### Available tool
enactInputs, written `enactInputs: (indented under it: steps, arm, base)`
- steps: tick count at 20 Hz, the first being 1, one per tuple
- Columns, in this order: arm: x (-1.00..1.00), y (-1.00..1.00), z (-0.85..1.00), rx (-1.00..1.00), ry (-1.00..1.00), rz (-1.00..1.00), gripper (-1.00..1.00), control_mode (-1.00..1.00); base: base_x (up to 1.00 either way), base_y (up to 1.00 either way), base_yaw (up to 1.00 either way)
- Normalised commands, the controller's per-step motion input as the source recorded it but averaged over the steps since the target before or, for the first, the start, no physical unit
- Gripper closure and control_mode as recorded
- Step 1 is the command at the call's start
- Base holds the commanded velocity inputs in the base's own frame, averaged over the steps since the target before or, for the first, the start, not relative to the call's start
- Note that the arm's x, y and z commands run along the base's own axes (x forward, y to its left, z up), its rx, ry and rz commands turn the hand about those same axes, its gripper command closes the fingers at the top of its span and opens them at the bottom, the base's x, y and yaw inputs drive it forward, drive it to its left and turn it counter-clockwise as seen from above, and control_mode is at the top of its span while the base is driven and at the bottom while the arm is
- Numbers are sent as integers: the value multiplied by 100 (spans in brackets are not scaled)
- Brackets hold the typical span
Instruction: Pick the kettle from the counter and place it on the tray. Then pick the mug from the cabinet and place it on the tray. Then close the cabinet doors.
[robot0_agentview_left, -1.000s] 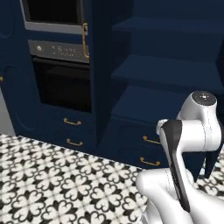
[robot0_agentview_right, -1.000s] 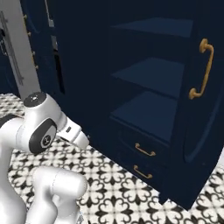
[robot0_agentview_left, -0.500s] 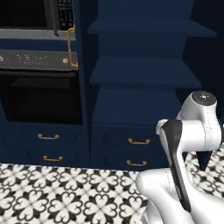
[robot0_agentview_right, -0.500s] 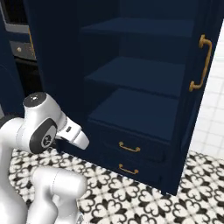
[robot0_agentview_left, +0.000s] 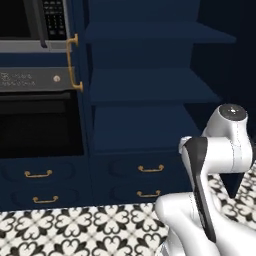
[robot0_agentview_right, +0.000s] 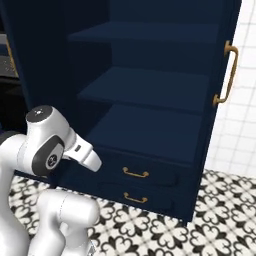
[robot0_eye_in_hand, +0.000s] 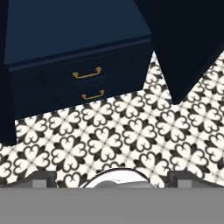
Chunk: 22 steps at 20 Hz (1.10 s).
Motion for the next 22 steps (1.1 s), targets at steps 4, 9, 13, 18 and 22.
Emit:
enactInputs:
  steps: [4,9,13,18,22]
  arm:
    - [0,0,0,0,0,0,-100,100]
    - [0,0,0,0,0,0,-100,100]
    - [0,0,0,0,0,0,-100,100]
    - [0,0,0,0,0,0,-100,100]
    - [0,0,0,0,0,0,-100,100]
  base:
    - [46,2,-10]
    - [23,2,-6]
    - [18,7,-17]
    - [34,7,-12]
    - [32,2,-8]
